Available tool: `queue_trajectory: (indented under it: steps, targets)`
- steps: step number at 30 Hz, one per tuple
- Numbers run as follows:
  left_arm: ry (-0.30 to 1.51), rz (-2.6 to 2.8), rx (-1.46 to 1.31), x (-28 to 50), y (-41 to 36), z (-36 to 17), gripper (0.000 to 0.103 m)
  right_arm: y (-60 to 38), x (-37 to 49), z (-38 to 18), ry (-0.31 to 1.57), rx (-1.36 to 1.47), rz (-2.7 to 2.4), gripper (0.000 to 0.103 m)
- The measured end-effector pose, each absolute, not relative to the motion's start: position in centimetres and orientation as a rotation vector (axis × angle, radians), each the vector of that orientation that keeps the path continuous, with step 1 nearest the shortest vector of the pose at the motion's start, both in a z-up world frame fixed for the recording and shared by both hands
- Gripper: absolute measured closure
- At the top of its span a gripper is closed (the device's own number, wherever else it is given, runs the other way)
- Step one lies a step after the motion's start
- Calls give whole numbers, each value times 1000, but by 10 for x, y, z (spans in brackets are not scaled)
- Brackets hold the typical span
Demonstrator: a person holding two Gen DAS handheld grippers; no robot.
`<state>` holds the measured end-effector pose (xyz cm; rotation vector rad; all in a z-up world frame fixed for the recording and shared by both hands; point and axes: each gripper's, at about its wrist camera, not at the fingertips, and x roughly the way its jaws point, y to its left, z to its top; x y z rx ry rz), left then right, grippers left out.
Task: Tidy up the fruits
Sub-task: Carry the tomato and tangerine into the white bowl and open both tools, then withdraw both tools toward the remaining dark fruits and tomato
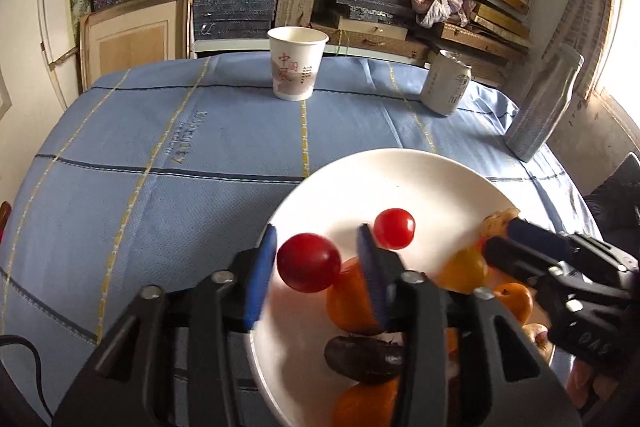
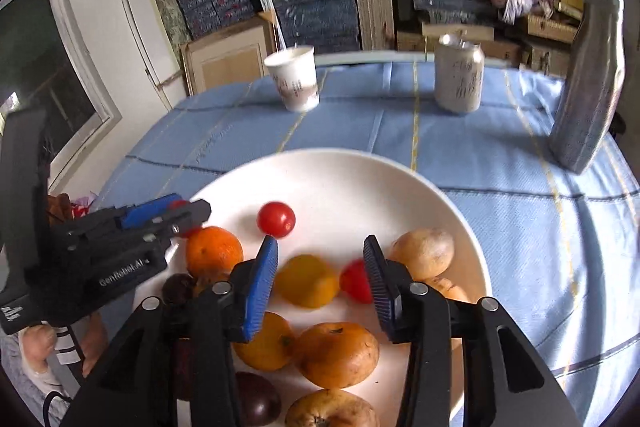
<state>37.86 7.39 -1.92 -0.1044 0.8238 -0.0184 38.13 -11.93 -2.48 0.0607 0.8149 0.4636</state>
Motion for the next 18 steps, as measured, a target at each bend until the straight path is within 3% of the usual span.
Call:
queue_trajectory:
  steps: [5, 7, 18]
  targets:
    - [784, -22, -129, 354, 78, -1, 48, -127, 355, 0, 748, 55, 488, 55]
    - [767, -15, -128, 337, 78, 5, 40, -131, 335, 8, 721, 38, 496, 48]
    - [789, -35, -26, 222, 54, -6, 38, -160, 218, 21, 629, 86, 590, 44]
